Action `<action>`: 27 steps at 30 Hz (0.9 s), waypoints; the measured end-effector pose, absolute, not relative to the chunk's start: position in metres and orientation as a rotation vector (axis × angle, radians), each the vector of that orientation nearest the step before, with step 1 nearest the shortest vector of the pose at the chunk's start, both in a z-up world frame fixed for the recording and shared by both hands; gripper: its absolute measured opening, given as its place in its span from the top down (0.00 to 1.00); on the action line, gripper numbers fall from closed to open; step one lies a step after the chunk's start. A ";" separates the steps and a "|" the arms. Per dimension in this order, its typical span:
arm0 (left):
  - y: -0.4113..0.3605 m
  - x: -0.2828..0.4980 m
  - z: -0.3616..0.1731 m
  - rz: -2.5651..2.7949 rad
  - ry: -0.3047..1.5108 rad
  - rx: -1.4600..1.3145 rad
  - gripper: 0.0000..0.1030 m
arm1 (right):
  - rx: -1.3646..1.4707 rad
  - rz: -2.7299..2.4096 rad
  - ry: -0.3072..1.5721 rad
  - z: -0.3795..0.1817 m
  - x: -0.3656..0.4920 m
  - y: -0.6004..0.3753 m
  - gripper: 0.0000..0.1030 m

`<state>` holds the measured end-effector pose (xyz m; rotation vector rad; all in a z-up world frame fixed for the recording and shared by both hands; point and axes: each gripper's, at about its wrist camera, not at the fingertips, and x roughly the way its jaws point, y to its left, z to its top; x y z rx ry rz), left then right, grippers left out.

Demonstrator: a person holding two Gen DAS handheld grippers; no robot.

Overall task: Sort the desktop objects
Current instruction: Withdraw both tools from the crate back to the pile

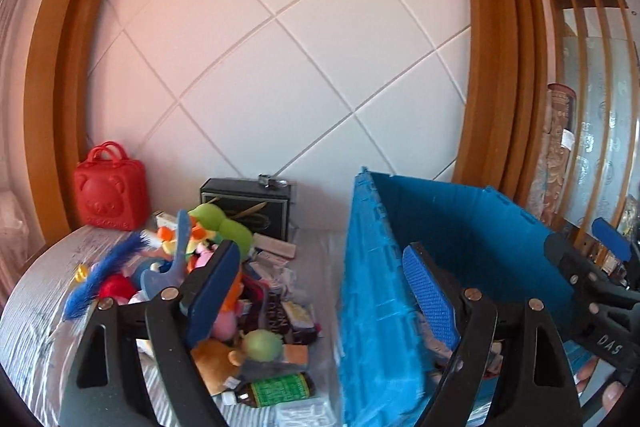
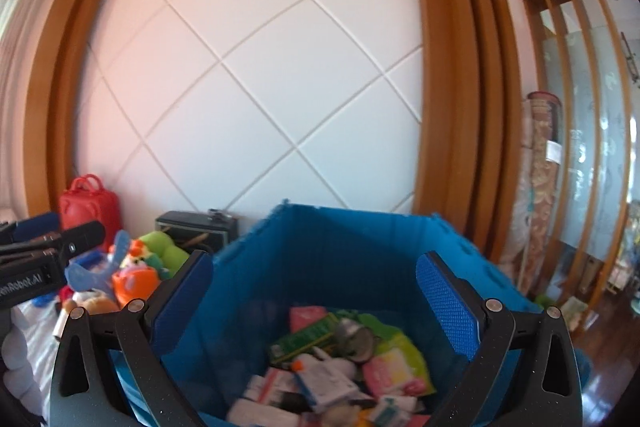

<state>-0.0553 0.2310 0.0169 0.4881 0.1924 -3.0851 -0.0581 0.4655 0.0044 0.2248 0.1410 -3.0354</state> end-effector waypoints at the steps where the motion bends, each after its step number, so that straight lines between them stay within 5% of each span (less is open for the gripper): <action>1: 0.218 -0.056 0.014 -3.060 0.189 0.513 0.19 | 0.214 -3.018 0.145 0.005 -0.059 0.454 0.00; 16: 0.001 -0.076 -0.059 -2.833 0.132 0.812 0.19 | 0.265 -2.840 0.221 -0.007 -0.066 0.253 0.00; 27: -0.040 -0.175 -0.139 -2.842 0.105 1.189 0.19 | 0.941 -2.830 0.239 -0.126 -0.146 0.182 0.00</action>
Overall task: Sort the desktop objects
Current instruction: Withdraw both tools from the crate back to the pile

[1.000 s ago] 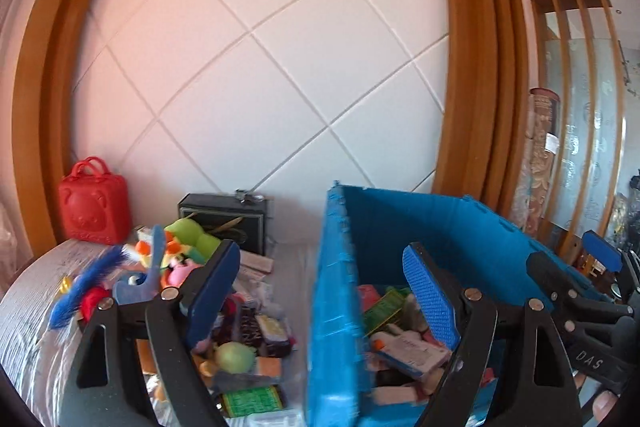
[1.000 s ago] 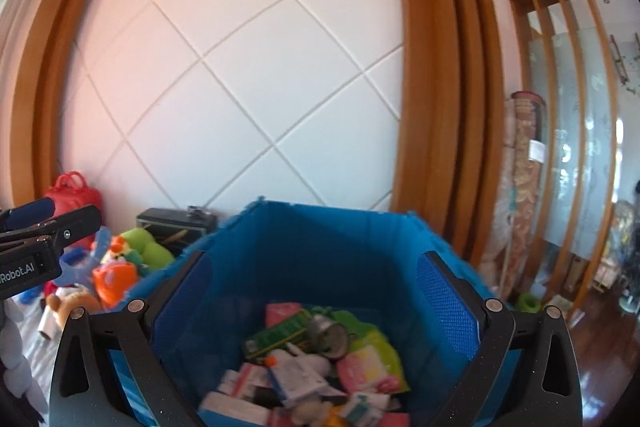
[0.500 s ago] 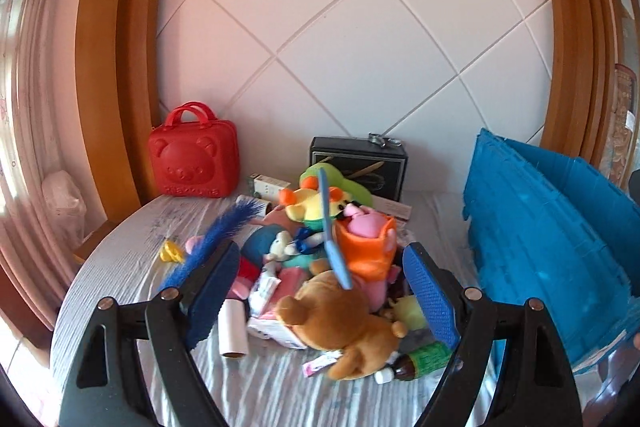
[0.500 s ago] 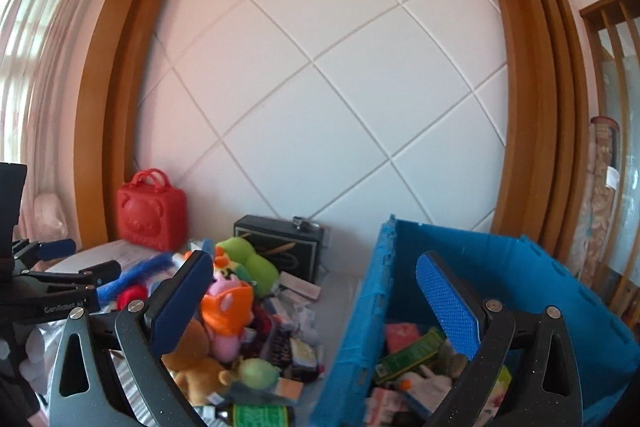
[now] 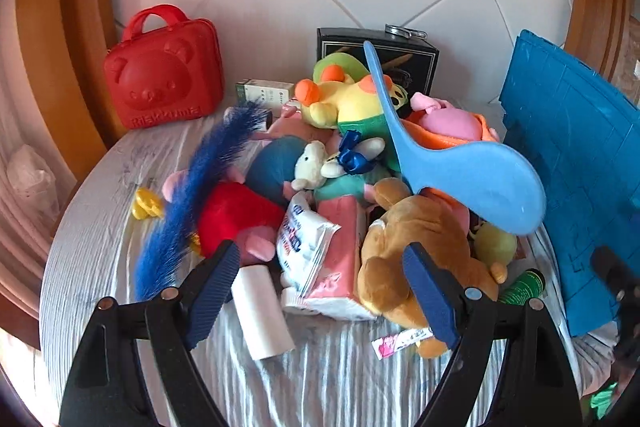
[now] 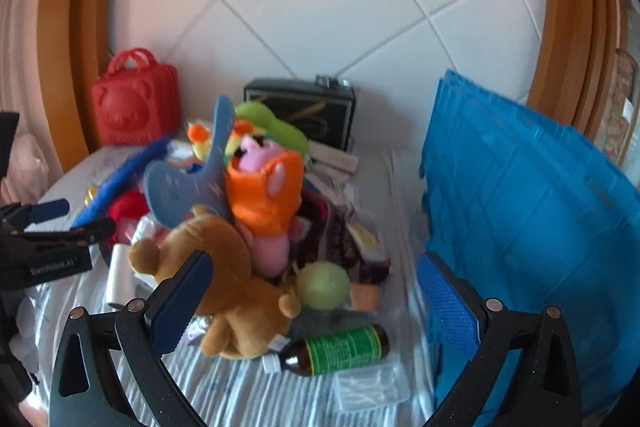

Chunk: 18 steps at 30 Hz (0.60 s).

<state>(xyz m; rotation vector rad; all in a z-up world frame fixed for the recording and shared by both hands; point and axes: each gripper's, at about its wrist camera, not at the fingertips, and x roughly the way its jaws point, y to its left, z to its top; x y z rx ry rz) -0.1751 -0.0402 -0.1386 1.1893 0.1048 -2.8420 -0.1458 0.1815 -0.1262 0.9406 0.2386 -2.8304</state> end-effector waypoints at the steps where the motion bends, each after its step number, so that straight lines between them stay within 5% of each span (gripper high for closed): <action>1: -0.037 -0.185 -0.142 -2.853 0.113 1.201 0.19 | 1.006 -2.827 0.231 -0.138 -0.152 0.183 0.00; 8: -0.003 -0.248 -0.187 -2.844 0.124 1.403 0.18 | 1.191 -2.815 0.271 -0.180 -0.175 0.198 0.00; 18: -0.029 -0.149 -0.204 -2.773 -0.054 1.383 0.18 | 1.222 -2.697 0.211 -0.204 -0.194 0.186 0.00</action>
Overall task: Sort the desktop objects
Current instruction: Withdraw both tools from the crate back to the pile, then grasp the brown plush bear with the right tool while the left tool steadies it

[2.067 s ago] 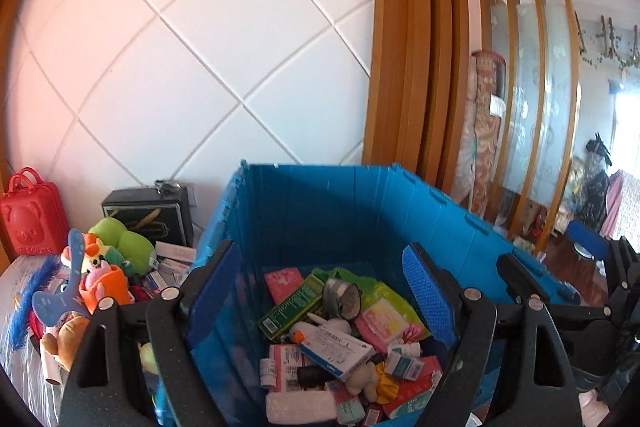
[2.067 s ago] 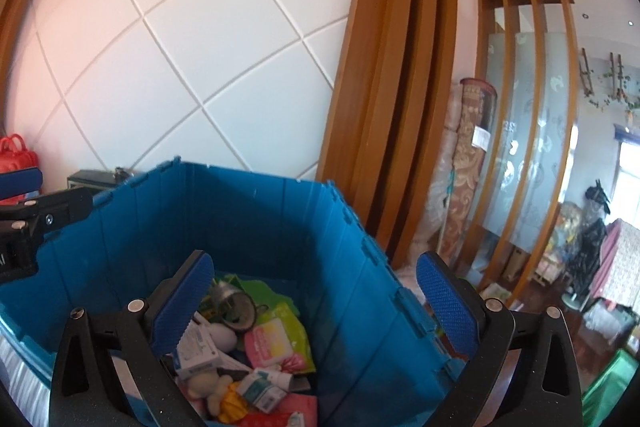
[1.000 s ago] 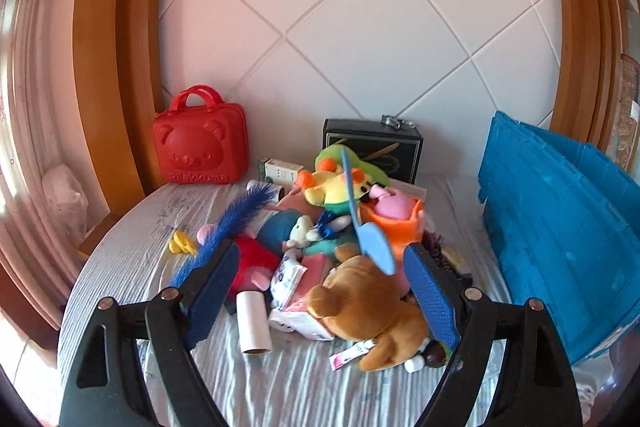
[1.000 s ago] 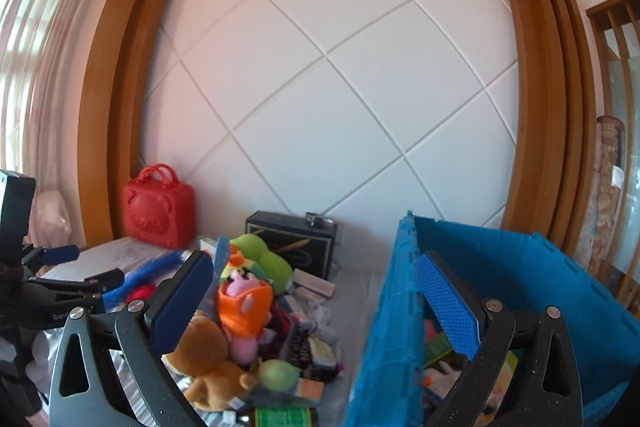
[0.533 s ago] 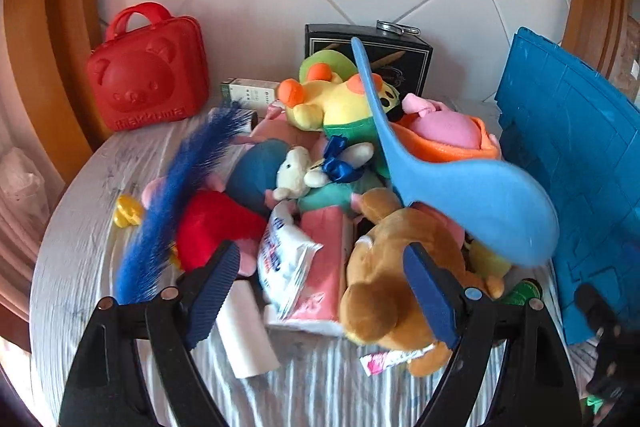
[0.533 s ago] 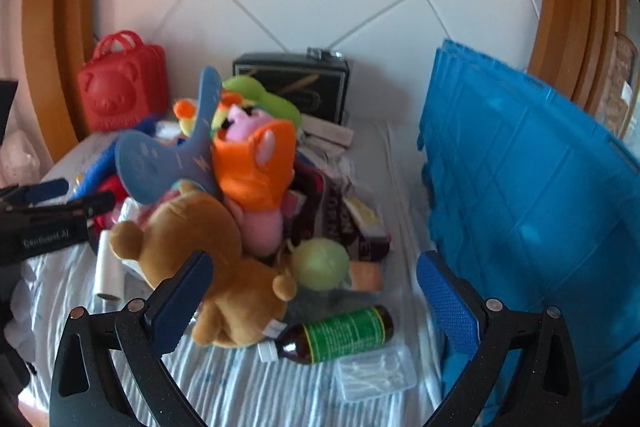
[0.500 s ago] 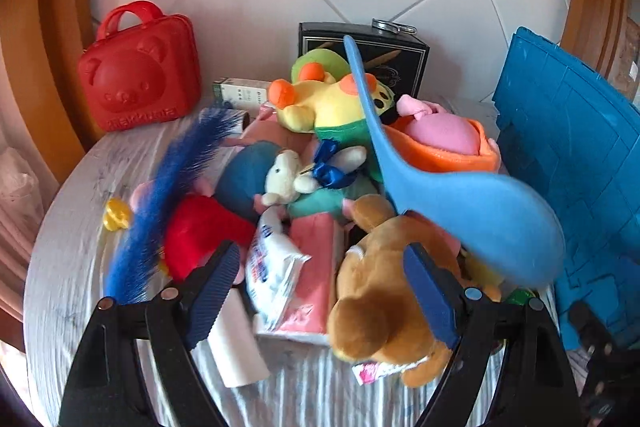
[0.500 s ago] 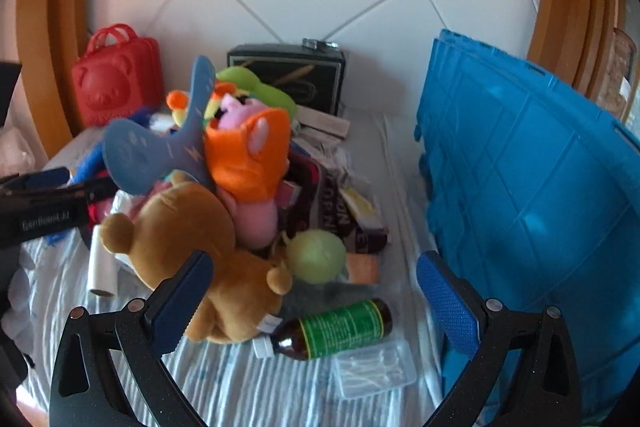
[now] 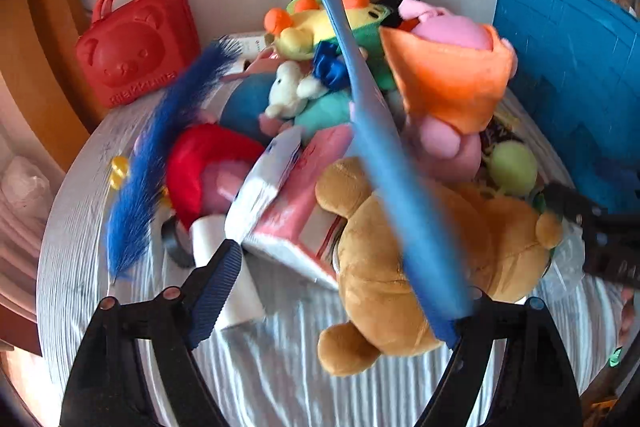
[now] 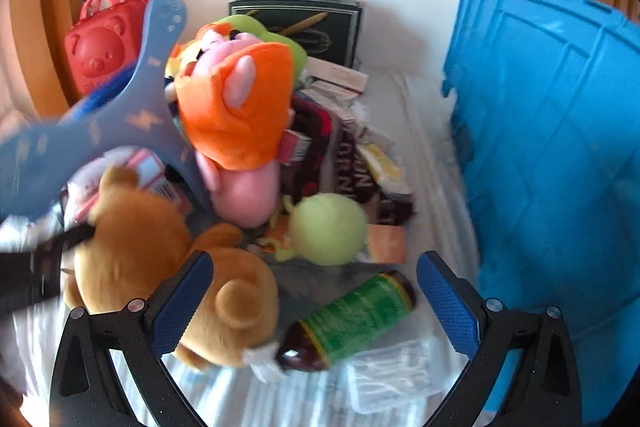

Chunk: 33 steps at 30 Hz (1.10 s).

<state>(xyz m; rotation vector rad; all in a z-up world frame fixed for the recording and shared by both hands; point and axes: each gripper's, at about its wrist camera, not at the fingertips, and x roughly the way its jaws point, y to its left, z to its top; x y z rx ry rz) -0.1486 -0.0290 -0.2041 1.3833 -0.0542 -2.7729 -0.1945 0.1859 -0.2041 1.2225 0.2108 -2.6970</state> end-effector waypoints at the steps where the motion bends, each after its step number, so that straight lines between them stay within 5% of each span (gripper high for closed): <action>1: -0.033 -0.140 -0.208 -2.756 -0.050 1.393 0.18 | 1.224 -2.681 0.194 -0.207 -0.196 0.183 0.00; 10: -0.053 -0.084 -0.183 -2.747 0.126 1.339 0.19 | 1.224 -2.466 0.233 -0.240 -0.153 0.145 0.00; 19: -0.039 -0.122 -0.175 -2.795 0.276 1.271 0.19 | 1.329 -2.341 0.278 -0.287 -0.093 0.151 0.06; 24: -0.019 -0.165 -0.212 -2.697 0.158 1.451 0.18 | 1.249 -2.491 0.205 -0.252 -0.090 0.171 0.06; 33: -0.031 -0.087 -0.208 -2.870 0.124 1.506 0.16 | 1.162 -2.733 0.007 -0.200 -0.110 0.188 0.06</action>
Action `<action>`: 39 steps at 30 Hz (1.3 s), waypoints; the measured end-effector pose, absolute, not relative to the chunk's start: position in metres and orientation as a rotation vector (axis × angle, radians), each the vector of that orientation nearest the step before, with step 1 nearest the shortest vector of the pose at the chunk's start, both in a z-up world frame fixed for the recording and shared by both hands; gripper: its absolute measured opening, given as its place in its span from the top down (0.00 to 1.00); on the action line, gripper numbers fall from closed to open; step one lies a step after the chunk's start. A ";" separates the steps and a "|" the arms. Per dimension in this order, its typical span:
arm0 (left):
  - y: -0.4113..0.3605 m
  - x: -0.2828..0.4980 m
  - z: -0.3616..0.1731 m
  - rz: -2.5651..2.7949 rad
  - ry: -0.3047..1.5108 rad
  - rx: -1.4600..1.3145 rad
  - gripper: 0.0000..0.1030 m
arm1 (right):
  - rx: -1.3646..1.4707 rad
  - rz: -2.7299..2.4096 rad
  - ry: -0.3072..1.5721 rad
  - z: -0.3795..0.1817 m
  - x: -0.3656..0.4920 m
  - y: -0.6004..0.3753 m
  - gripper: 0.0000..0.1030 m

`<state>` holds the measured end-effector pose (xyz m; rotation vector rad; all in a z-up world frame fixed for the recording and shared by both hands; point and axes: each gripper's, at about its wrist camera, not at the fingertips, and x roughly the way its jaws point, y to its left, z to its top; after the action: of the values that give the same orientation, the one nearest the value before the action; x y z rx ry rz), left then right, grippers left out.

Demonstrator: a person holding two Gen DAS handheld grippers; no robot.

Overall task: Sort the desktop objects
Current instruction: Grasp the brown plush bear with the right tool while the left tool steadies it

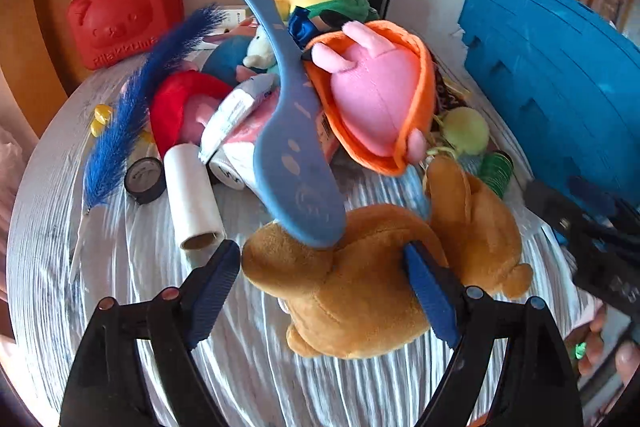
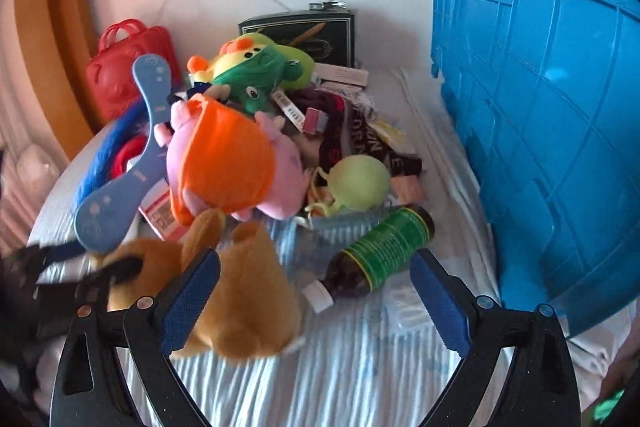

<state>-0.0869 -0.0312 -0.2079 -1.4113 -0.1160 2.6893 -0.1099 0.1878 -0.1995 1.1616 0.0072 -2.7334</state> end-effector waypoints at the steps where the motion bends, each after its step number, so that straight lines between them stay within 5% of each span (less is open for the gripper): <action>1: -0.028 -0.080 -0.208 2.656 -0.099 -1.405 0.14 | 1.190 -2.710 -0.008 -0.205 -0.112 0.182 0.06; 5: -0.022 -0.053 -0.212 2.568 -0.087 -1.414 0.12 | 1.316 -2.605 0.027 -0.233 -0.098 0.162 0.08; 7: -0.022 -0.042 -0.214 2.536 -0.095 -1.426 0.12 | 1.369 -2.575 0.049 -0.244 -0.080 0.163 0.19; 15: -0.010 -0.006 -0.202 2.522 -0.146 -1.400 0.12 | 1.492 -2.458 0.064 -0.267 -0.027 0.180 0.19; 18: 0.001 -0.009 -0.218 2.562 -0.050 -1.491 0.12 | 1.483 -2.440 0.060 -0.266 -0.019 0.185 0.18; 22: 0.001 -0.005 -0.230 2.543 -0.145 -1.536 0.12 | 1.395 -2.498 0.012 -0.243 -0.013 0.210 0.07; 32: 0.018 -0.001 -0.246 2.506 -0.152 -1.684 0.05 | 1.448 -2.384 -0.115 -0.247 -0.036 0.227 0.07; 39: 0.027 -0.006 -0.260 2.487 -0.135 -1.701 0.04 | 1.469 -2.306 0.018 -0.263 -0.045 0.201 0.07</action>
<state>-0.0056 0.0275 -0.2600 -1.7007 -0.1348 2.4866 -0.0448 0.2012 -0.2634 1.4693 0.0182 -2.3060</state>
